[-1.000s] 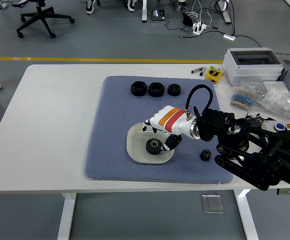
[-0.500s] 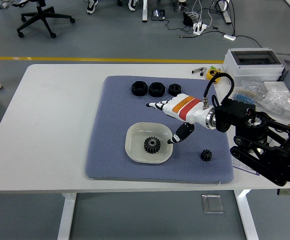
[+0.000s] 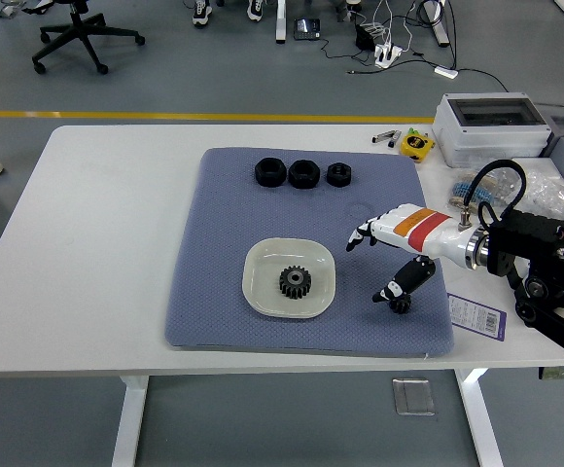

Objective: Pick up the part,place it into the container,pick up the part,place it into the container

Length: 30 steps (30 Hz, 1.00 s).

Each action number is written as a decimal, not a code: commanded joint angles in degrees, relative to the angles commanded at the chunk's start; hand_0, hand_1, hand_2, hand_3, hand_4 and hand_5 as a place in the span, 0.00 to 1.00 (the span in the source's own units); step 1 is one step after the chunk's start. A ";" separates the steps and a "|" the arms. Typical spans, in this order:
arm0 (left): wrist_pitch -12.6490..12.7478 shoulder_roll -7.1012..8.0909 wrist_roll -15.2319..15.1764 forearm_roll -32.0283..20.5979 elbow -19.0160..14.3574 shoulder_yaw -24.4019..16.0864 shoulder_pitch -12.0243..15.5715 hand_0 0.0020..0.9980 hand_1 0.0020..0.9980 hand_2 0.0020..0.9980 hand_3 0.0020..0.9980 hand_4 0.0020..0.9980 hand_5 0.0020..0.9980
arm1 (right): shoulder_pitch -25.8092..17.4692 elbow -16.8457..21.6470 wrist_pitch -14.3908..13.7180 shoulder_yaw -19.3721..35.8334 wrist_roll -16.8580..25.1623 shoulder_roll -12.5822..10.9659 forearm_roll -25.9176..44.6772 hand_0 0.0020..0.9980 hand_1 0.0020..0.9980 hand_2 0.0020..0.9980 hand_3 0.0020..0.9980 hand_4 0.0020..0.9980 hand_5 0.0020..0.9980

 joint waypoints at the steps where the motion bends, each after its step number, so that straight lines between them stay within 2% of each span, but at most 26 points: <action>1: 0.01 0.00 0.01 0.01 0.00 -0.02 0.00 0.89 0.87 0.89 0.66 0.62 0.76 | -0.20 -0.68 -0.08 -0.10 0.27 0.04 0.16 0.55 0.63 0.70 0.67 1.00 0.37; 12: 0.11 0.00 -0.03 -0.16 0.00 0.07 -0.14 0.89 0.87 0.89 0.66 0.61 0.75 | -1.54 -3.03 0.14 -0.92 0.85 -0.79 -0.77 0.51 0.61 0.68 0.64 1.00 0.37; 21: 0.08 0.00 0.02 -0.35 0.00 0.46 -0.22 0.89 0.87 0.90 0.66 0.61 0.76 | -2.01 -6.61 -2.29 -1.85 1.82 0.62 -0.36 0.48 0.59 0.66 0.61 1.00 0.36; 23: 0.06 0.00 0.02 -0.54 0.00 0.65 -0.24 0.89 0.87 0.89 0.66 0.61 0.76 | -2.13 -7.48 -2.68 -1.89 1.93 0.81 -0.43 0.46 0.58 0.63 0.57 0.97 0.34; 27: 0.02 0.00 0.00 -0.91 0.00 0.97 -0.31 0.89 0.87 0.89 0.66 0.61 0.76 | -2.32 -8.80 -2.62 -1.90 2.20 0.82 0.04 0.46 0.58 0.63 0.57 0.97 0.34; 28: -0.01 0.00 -0.01 -0.99 0.00 1.04 -0.32 0.89 0.87 0.89 0.66 0.61 0.76 | -2.34 -8.97 -2.57 -1.88 2.28 0.77 0.15 0.46 0.58 0.60 0.53 0.96 0.33; 30: -0.03 0.00 0.00 -1.03 0.00 1.08 -0.32 0.89 0.87 0.89 0.66 0.61 0.76 | -2.33 -9.22 -2.50 -1.86 2.45 0.74 0.25 0.46 0.58 0.60 0.53 0.96 0.33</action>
